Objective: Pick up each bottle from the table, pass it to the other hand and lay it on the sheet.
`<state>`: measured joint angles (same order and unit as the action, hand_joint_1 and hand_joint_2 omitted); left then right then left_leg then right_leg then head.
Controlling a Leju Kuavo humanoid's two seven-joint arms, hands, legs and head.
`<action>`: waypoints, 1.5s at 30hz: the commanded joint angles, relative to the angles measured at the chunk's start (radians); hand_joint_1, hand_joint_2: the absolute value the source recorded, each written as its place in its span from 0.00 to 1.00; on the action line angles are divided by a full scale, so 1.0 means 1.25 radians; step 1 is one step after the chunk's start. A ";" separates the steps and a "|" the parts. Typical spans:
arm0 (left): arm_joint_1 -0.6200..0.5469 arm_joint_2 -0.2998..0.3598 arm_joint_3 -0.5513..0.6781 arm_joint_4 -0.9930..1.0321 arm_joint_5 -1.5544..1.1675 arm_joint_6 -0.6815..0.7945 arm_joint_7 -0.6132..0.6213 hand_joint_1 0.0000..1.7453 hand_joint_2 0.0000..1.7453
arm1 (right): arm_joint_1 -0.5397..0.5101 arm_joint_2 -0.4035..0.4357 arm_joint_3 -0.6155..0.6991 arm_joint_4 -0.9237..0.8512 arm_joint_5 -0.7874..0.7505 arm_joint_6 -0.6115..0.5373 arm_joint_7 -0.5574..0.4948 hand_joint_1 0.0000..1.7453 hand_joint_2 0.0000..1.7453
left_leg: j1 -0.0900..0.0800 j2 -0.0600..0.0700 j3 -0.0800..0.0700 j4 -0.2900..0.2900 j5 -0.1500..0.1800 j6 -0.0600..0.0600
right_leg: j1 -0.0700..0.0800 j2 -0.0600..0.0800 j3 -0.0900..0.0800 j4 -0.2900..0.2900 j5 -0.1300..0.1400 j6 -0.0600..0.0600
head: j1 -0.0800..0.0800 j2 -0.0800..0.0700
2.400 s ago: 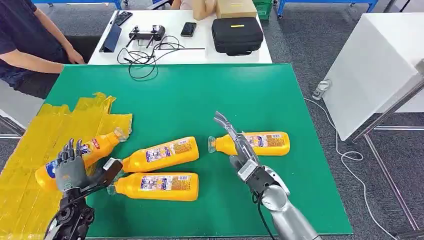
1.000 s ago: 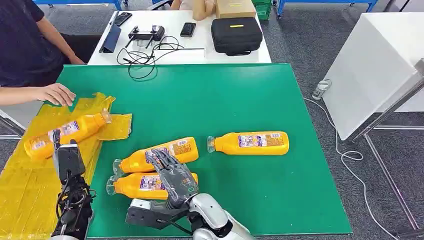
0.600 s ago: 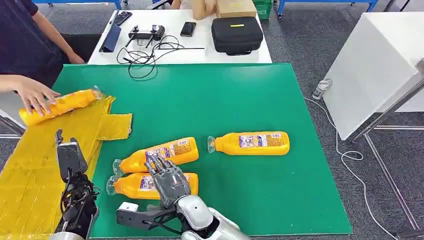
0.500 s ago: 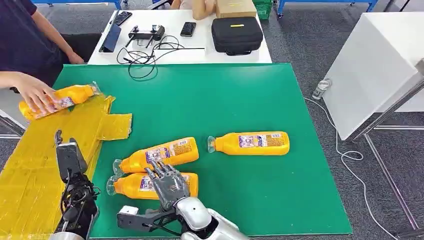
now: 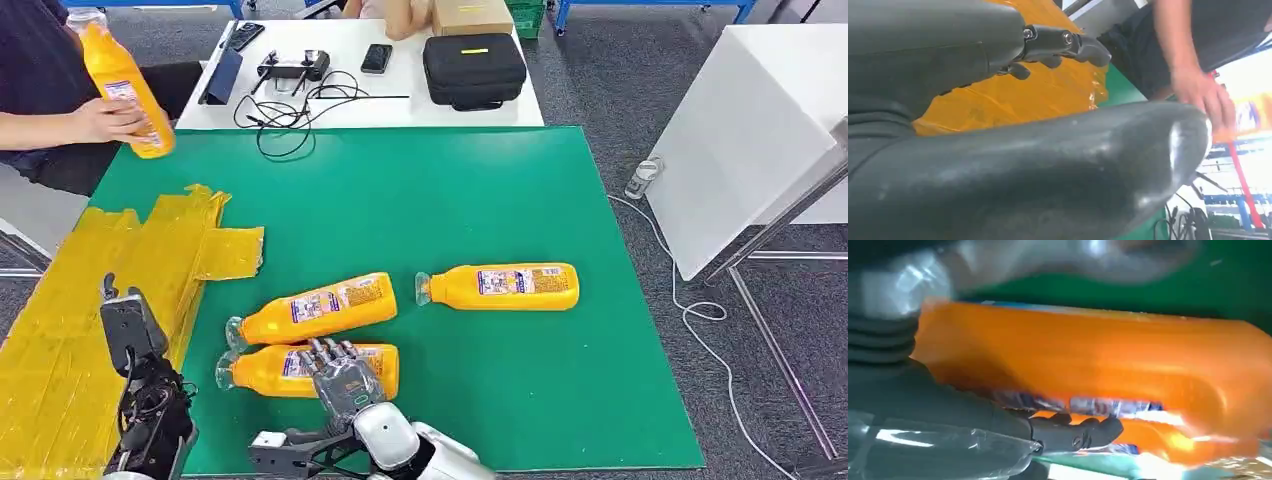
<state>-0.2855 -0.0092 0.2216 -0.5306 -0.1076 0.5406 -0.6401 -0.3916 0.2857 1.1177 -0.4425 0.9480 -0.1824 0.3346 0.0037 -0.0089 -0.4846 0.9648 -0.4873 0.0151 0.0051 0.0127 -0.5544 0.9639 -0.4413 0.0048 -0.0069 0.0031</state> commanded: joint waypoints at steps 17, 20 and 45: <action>0.003 0.024 -0.016 0.021 0.046 -0.006 -0.006 0.00 0.00 | -0.016 -0.072 0.023 0.060 0.029 -0.016 0.001 0.41 1.00 | 0.000 0.000 0.001 -0.001 0.000 0.000 | 0.000 -0.002 0.002 -0.001 0.000 0.001 | 0.000 0.000; 0.012 0.023 -0.013 0.014 0.055 -0.007 -0.012 0.00 0.00 | -0.011 -0.075 0.016 0.063 0.032 -0.015 0.004 0.90 1.00 | 0.000 -0.001 0.001 0.000 0.000 0.000 | 0.000 -0.002 0.001 -0.001 0.000 0.001 | 0.000 0.000; 0.019 0.031 -0.014 0.004 0.092 -0.004 -0.024 0.00 0.00 | -0.017 -0.054 -0.020 0.062 0.052 0.040 -0.035 1.00 1.00 | 0.000 -0.001 0.004 0.000 0.000 -0.001 | 0.000 -0.003 0.005 -0.001 0.000 0.001 | 0.000 0.000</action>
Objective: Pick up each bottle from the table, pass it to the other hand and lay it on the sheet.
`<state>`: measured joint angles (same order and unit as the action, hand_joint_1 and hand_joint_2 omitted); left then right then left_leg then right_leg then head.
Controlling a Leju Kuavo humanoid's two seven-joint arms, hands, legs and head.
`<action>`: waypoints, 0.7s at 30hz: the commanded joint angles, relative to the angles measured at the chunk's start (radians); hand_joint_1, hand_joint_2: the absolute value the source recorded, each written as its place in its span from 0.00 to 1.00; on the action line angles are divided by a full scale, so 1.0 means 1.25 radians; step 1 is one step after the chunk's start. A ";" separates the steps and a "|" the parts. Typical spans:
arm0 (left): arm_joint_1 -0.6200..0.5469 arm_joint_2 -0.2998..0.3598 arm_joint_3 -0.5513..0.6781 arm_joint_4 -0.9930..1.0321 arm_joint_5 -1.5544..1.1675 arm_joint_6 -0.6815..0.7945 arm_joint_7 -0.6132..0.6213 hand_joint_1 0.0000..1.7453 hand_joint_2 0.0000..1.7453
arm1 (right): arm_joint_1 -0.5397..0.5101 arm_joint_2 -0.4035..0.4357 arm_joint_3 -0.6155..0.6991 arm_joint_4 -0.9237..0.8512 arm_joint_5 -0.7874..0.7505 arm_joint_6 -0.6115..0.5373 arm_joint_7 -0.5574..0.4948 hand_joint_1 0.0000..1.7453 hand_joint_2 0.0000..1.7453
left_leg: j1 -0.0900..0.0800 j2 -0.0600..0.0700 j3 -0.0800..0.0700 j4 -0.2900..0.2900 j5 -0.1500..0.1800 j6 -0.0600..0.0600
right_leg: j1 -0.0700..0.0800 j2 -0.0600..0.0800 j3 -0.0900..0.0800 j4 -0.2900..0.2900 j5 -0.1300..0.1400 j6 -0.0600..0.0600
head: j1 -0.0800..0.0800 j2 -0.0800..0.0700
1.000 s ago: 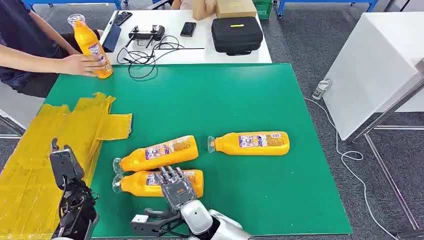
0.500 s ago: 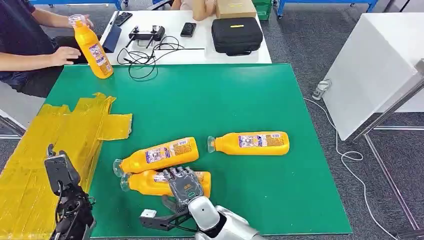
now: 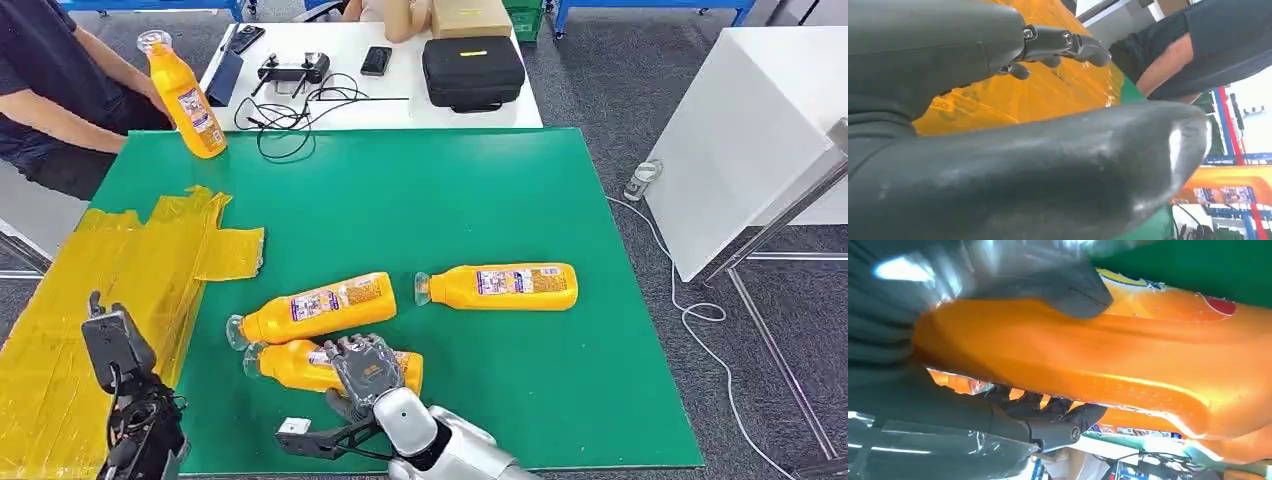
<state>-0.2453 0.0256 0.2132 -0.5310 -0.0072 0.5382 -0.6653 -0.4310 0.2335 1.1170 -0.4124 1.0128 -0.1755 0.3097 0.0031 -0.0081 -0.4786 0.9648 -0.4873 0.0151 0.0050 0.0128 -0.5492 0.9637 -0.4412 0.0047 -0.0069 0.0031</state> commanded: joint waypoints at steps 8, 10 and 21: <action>-0.009 0.006 -0.007 -0.013 0.025 0.003 -0.002 0.00 0.00 | 0.047 -0.032 -0.016 0.047 0.023 0.027 -0.025 0.00 1.00 | 0.001 -0.003 0.002 -0.001 0.000 0.000 | 0.001 -0.003 0.003 -0.001 0.000 0.001 | 0.000 0.000; -0.010 0.007 -0.006 -0.015 0.028 0.002 -0.003 0.00 0.00 | 0.055 -0.035 -0.018 0.048 0.026 0.016 -0.029 0.00 1.00 | 0.001 -0.003 0.001 -0.001 0.001 0.000 | 0.001 -0.004 0.003 -0.002 0.000 0.001 | 0.000 0.000; -0.013 0.009 -0.008 -0.015 0.035 0.001 -0.004 0.00 0.00 | 0.054 -0.027 -0.029 0.048 0.033 0.020 -0.027 0.00 1.00 | 0.001 -0.002 0.002 0.000 0.001 0.000 | 0.001 -0.003 0.004 -0.001 0.000 0.001 | 0.000 0.000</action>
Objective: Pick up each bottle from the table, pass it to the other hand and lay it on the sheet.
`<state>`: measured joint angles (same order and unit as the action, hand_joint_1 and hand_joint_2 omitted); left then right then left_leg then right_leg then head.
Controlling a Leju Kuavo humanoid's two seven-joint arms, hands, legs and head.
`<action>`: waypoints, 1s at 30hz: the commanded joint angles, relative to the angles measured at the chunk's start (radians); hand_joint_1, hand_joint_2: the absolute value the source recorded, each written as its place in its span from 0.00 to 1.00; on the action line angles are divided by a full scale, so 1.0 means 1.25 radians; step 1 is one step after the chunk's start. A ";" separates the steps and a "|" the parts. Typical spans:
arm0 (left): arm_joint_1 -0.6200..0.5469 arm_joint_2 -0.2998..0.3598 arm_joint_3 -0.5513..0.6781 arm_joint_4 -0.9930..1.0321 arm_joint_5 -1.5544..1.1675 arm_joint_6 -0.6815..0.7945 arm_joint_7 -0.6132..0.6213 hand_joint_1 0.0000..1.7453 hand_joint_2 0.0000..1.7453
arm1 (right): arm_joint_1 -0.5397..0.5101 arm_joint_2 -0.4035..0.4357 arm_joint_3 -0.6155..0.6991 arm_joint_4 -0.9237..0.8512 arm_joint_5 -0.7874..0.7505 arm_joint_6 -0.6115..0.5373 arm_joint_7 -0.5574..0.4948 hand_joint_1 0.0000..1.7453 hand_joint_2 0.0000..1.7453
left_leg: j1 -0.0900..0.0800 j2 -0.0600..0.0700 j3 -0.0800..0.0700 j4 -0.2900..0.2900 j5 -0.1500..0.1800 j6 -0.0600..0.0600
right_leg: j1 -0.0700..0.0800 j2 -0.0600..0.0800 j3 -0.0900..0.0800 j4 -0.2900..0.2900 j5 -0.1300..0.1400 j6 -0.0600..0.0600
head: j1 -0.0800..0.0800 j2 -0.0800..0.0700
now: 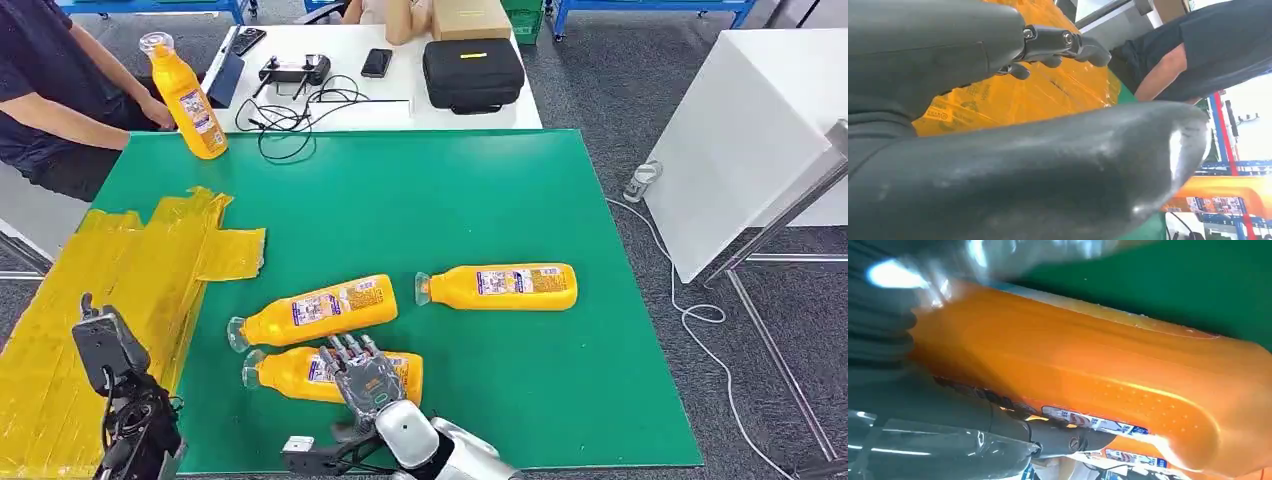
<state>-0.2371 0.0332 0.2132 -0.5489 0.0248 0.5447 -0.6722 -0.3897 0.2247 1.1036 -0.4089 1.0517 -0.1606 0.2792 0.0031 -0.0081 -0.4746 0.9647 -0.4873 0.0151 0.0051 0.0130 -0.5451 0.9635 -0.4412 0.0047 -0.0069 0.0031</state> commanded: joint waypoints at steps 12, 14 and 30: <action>-0.013 -0.001 -0.013 -0.012 0.016 -0.012 0.002 0.00 0.00 | -0.010 0.002 -0.065 0.029 -0.015 0.046 0.000 1.00 1.00 | 0.000 -0.001 -0.002 0.000 0.001 0.000 | 0.000 -0.003 -0.001 0.000 0.000 0.001 | 0.000 0.000; -0.013 -0.001 -0.014 -0.014 0.016 -0.011 0.004 0.00 0.00 | -0.014 0.003 -0.068 0.026 -0.016 0.052 0.001 1.00 1.00 | 0.001 -0.002 -0.002 0.001 0.001 -0.001 | 0.000 -0.003 -0.001 0.000 0.000 0.001 | 0.000 0.000; -0.007 -0.028 -0.041 -0.108 0.052 -0.140 0.033 0.00 0.00 | -0.051 -0.007 -0.323 -0.097 -0.361 0.269 -0.324 1.00 1.00 | 0.001 -0.001 -0.003 0.001 0.001 0.000 | 0.000 -0.002 -0.001 0.000 0.001 0.001 | 0.000 0.000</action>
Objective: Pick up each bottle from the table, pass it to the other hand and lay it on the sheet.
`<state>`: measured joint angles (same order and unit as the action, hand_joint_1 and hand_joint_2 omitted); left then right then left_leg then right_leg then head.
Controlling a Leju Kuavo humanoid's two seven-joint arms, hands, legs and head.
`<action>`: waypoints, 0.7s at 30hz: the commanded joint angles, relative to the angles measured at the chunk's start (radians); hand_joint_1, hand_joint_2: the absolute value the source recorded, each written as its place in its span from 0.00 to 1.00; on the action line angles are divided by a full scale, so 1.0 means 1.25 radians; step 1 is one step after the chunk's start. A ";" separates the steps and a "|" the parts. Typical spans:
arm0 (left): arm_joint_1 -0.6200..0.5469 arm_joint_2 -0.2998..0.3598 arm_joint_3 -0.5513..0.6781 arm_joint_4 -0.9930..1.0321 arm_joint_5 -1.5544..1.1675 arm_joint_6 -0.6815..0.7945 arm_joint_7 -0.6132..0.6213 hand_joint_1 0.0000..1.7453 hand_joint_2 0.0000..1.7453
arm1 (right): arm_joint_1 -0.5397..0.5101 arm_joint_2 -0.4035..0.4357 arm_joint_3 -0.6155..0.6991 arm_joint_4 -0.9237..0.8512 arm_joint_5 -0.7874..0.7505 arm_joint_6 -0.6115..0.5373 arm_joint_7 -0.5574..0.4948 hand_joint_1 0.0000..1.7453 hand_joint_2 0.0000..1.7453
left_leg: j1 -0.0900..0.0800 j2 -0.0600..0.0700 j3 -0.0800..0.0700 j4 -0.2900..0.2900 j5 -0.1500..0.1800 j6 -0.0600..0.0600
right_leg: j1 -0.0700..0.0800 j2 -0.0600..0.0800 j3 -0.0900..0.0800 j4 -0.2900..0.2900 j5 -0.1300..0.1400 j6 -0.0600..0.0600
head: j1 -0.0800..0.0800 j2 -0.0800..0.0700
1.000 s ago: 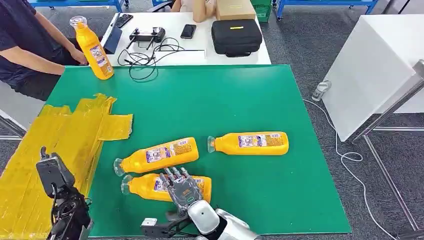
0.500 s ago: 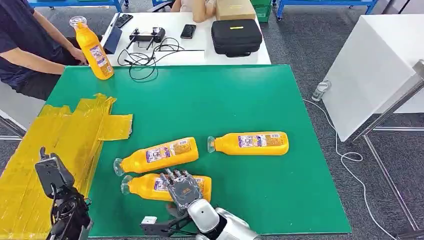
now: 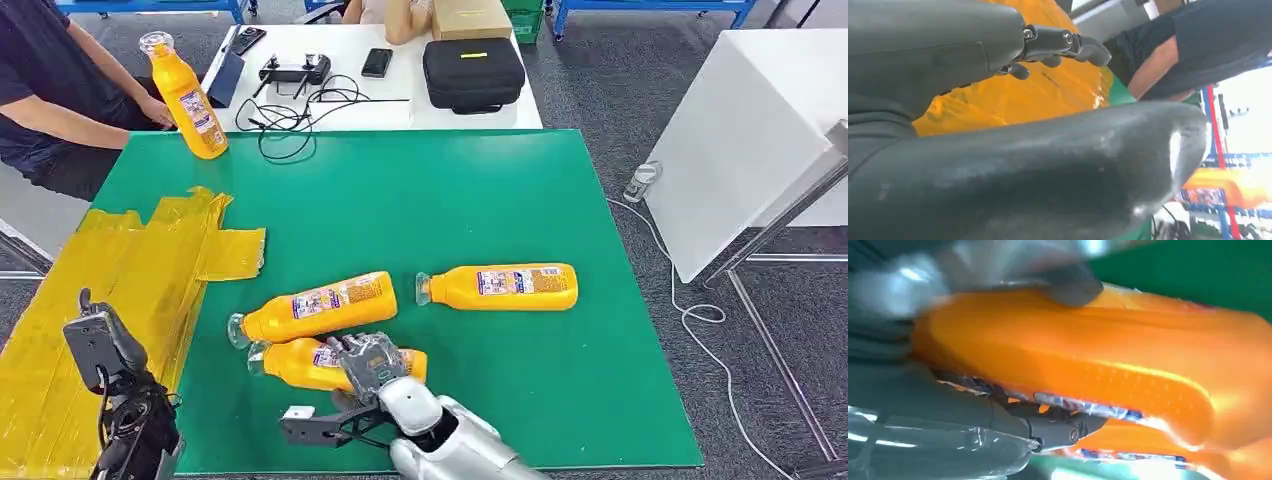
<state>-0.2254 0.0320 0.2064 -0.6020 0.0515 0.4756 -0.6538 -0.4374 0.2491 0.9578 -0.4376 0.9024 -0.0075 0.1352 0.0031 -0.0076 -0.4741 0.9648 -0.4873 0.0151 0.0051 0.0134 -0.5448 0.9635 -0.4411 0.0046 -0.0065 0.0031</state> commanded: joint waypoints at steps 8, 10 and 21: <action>0.042 -0.043 -0.060 -0.190 0.066 -0.125 0.058 0.00 0.00 | 0.094 -0.145 -0.318 -0.310 -0.431 0.162 -0.318 1.00 1.00 | 0.000 -0.003 -0.005 0.001 0.000 0.000 | 0.000 -0.004 -0.003 0.000 0.001 -0.001 | 0.000 0.000; 0.053 -0.042 -0.063 -0.204 0.076 -0.137 0.061 0.00 0.00 | 0.120 -0.163 -0.327 -0.360 -0.460 0.164 -0.323 1.00 1.00 | 0.000 -0.001 -0.005 0.001 0.000 0.000 | 0.000 -0.003 -0.004 0.000 0.001 -0.001 | 0.000 0.000; 0.119 -0.067 -0.082 -0.347 0.094 -0.169 0.089 0.00 0.00 | 0.153 -0.162 -0.341 -0.423 -0.477 0.138 -0.312 1.00 1.00 | 0.000 0.001 -0.010 0.001 0.000 0.000 | 0.000 -0.001 -0.010 0.001 0.001 -0.001 | 0.000 0.000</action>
<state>-0.1006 -0.0229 0.1351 -0.9250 0.1575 0.2808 -0.5658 -0.2384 0.0717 0.5596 -0.9082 0.3128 0.1698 -0.2609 0.0032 -0.0059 -0.4859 0.9653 -0.4875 0.0153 0.0050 0.0141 -0.5570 0.9635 -0.4391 0.0016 -0.0069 0.0030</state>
